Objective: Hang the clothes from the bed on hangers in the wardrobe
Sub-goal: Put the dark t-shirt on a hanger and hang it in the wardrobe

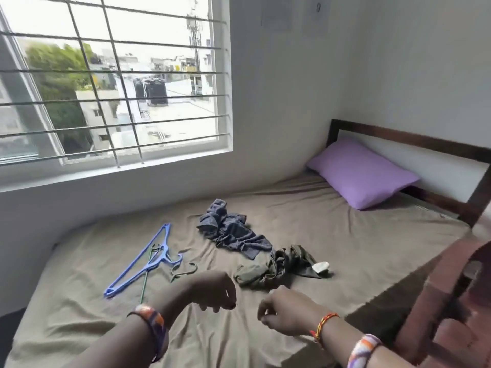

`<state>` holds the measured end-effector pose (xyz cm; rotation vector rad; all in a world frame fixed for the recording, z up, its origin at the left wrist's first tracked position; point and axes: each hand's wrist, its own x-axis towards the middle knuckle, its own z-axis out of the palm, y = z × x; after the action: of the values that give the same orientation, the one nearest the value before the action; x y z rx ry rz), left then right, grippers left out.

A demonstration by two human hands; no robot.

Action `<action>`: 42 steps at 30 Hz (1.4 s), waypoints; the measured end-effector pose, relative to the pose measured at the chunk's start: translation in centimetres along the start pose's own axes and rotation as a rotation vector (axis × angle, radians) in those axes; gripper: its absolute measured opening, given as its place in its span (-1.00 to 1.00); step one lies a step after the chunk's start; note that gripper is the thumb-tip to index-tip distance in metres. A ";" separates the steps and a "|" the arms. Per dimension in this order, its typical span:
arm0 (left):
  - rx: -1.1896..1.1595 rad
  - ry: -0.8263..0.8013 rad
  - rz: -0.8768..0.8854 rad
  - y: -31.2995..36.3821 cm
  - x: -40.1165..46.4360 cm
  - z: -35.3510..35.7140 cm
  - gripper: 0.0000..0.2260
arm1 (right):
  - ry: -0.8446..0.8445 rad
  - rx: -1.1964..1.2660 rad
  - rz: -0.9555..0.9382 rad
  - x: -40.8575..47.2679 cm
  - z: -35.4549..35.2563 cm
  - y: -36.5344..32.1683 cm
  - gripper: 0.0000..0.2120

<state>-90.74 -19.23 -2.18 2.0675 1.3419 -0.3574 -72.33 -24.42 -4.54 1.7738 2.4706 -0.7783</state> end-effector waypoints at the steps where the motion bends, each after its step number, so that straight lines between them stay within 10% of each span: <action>1: -0.030 -0.028 -0.012 -0.7 2.6 0.3 -0.86 | -0.031 0.027 0.012 2.2 0.5 2.0 -0.76; 21: -0.033 -0.096 -0.249 -4.4 36.9 5.5 -0.69 | -0.165 0.163 0.314 28.1 5.5 26.5 -0.44; 26: -0.615 0.339 -0.400 -6.6 33.6 5.0 -0.82 | 0.256 0.612 0.456 27.9 6.4 27.6 -0.93; 29: -0.900 0.768 -0.589 -8.6 28.8 5.5 -0.65 | 0.318 0.834 0.485 23.0 7.2 27.6 -0.71; 34: -0.927 0.908 -0.964 -9.5 20.6 8.9 -0.61 | -0.134 0.331 0.269 13.3 10.6 25.3 -0.66; 42: -0.995 0.817 -1.262 -3.9 11.1 19.4 -0.80 | -0.223 -0.084 0.239 2.7 13.4 20.5 -0.84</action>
<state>-87.10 -22.64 -24.30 0.3154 2.4656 0.6444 -58.83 -22.37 -25.06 1.7989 2.0751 -0.7915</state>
